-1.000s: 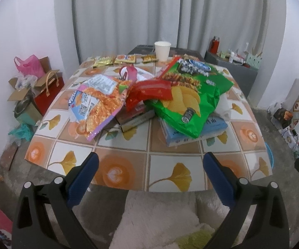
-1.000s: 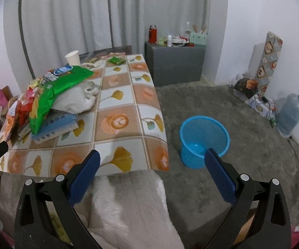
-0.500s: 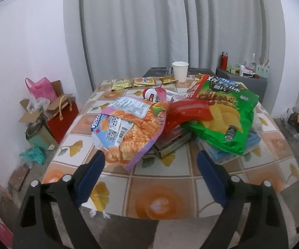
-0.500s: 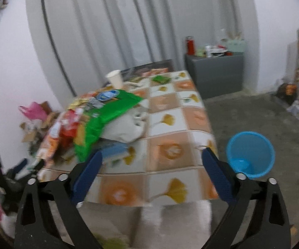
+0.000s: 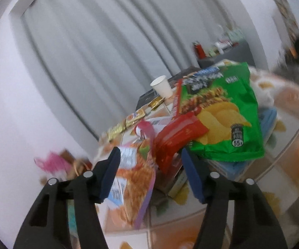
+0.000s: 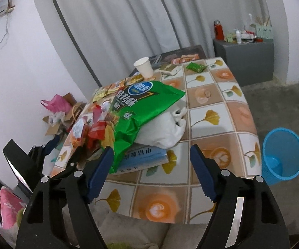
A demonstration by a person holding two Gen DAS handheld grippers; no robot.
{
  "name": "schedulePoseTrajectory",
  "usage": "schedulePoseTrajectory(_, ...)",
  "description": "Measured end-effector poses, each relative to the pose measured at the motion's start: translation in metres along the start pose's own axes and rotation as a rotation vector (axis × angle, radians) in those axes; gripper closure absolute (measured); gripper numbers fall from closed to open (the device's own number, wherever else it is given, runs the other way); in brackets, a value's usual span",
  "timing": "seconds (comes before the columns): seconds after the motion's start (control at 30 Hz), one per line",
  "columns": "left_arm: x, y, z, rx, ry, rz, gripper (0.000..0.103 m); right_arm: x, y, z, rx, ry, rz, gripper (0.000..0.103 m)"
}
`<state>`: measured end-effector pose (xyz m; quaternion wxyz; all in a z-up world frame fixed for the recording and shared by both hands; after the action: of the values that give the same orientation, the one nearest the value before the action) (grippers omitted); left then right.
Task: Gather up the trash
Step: 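Grasp the red snack wrapper with the left tool while the right tool reaches toward the white glove, then close the right tool on the white glove while the left tool lifts the red wrapper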
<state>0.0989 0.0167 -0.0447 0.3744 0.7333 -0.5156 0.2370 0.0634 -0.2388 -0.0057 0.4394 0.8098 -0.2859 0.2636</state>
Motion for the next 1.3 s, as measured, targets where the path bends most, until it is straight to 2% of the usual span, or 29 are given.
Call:
schedulePoseTrajectory(0.13, -0.002, -0.016, 0.024, 0.052, -0.159, 0.024, 0.048, 0.006, -0.013, 0.017, 0.072, -0.108, -0.040, 0.039)
schedulePoseTrajectory(0.23, -0.004, -0.027, 0.035, 0.082, -0.240, 0.030, 0.050, 0.011, -0.027, 0.033, 0.130, -0.207, -0.072, 0.044)
schedulePoseTrajectory(0.47, -0.009, -0.049, 0.049, 0.104, -0.336, 0.007, 0.051, 0.015, -0.049, 0.051, 0.204, -0.307, -0.118, 0.049)
schedulePoseTrajectory(0.7, -0.013, -0.060, 0.052, 0.110, -0.365, -0.010, 0.064, 0.019, -0.065, 0.064, 0.268, -0.376, -0.147, 0.053)
schedulePoseTrajectory(0.9, -0.012, -0.064, 0.052, 0.090, -0.365, -0.018, 0.082, 0.021, -0.065, 0.066, 0.295, -0.386, -0.148, 0.055)
schedulePoseTrajectory(1.17, -0.001, -0.053, 0.053, 0.102, -0.323, 0.015, 0.086, 0.026, -0.058, 0.070, 0.327, -0.403, -0.114, 0.055)
schedulePoseTrajectory(1.3, 0.011, -0.051, 0.050, 0.094, -0.239, 0.033, 0.086, 0.027, -0.055, 0.071, 0.336, -0.407, -0.104, 0.055)
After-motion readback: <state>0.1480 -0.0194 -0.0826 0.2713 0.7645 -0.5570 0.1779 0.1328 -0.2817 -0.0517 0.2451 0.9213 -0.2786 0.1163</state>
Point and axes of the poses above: each gripper's, at about its wrist camera, not at the fingertips, and y roughly against the way its jaws point, z to its right, x to its top, the point moved 3 cm from there along -y, roughly the way its jaws point, and after that the axes turned 5 degrees about x, right-handed, at the moved point
